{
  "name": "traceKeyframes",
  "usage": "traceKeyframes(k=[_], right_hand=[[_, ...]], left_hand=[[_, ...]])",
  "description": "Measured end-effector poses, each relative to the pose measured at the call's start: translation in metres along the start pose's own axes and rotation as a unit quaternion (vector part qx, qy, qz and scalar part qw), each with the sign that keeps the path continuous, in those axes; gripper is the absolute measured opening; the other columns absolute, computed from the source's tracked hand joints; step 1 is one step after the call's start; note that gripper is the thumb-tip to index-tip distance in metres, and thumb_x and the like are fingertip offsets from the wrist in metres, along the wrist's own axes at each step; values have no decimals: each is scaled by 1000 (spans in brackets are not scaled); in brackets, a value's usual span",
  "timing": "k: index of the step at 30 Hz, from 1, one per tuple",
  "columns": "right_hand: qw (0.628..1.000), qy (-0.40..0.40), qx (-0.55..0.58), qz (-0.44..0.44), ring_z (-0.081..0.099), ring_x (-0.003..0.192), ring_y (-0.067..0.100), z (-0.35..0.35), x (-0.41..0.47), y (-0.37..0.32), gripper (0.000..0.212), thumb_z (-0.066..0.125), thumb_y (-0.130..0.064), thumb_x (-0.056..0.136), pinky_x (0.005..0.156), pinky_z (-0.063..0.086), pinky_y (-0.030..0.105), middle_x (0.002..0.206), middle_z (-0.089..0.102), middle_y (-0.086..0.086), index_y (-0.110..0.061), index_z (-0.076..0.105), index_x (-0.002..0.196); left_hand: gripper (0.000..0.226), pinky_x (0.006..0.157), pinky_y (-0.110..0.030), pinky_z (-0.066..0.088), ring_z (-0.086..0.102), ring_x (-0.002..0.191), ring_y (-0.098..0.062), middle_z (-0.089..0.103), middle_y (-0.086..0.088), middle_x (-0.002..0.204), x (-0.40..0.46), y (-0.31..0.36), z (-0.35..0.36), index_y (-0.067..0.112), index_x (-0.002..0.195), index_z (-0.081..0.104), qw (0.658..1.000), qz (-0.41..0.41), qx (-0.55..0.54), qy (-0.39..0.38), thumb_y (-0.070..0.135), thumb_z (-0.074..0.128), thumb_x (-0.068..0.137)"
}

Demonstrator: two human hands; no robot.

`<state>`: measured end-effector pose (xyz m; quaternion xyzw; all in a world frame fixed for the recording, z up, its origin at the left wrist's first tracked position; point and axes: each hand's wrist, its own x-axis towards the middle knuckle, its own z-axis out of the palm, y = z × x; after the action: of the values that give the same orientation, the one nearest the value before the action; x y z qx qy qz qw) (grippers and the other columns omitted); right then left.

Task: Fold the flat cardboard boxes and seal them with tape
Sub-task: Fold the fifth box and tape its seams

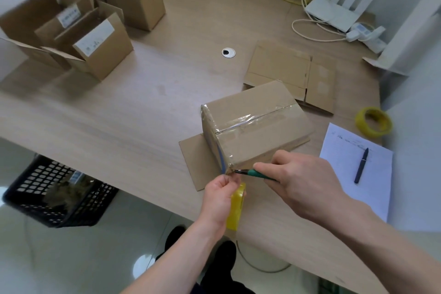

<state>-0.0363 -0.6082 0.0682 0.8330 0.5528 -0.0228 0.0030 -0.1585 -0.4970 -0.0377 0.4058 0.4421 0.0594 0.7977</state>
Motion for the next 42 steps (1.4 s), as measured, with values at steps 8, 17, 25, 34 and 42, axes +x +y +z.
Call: traceKeyframes(k=[8, 17, 25, 34, 42], right_hand=[[999, -6, -25, -47, 58, 67, 24, 5, 15, 7, 16, 60, -34, 92, 51, 25, 27, 80, 59, -4, -40, 66, 106], [994, -49, -49, -86, 42, 68, 21, -5, 43, 15, 19, 44, -42, 97, 48, 6, 26, 78, 47, -5, -38, 61, 104], [978, -131, -128, -98, 37, 72, 23, 5, 42, 24, 18, 47, -22, 95, 57, 27, 31, 76, 30, -5, -31, 59, 105], [935, -60, 146, 317, 52, 76, 14, 83, -48, 88, 28, 50, -20, 91, 57, 43, 31, 83, 51, -10, -38, 59, 110], [826, -49, 234, 510, 53, 91, 34, 137, -77, 89, 32, 60, -13, 83, 75, 50, 45, 101, 58, 17, -12, 55, 114]], left_hand=[[33, 69, -40, 51, 63, 65, -28, 76, -6, 89, 3, 6, -4, 13, 59, 56, 999, -25, -19, 3, -4, 59, 88], [23, 64, -38, 54, 60, 56, -27, 67, -17, 80, 6, 25, -3, 6, 67, 66, 998, -26, 46, 22, -14, 61, 78], [26, 59, -33, 53, 61, 61, -29, 60, -20, 72, -7, 1, -7, 5, 65, 56, 993, -113, -17, 22, -12, 57, 85], [17, 69, -35, 54, 62, 63, -28, 71, -11, 115, -36, 75, -52, 9, 65, 48, 961, -2, 162, -226, 8, 64, 70], [27, 68, -34, 53, 64, 71, -13, 71, -18, 110, 8, 99, -22, 11, 66, 49, 914, -13, 331, -232, -5, 56, 87]])
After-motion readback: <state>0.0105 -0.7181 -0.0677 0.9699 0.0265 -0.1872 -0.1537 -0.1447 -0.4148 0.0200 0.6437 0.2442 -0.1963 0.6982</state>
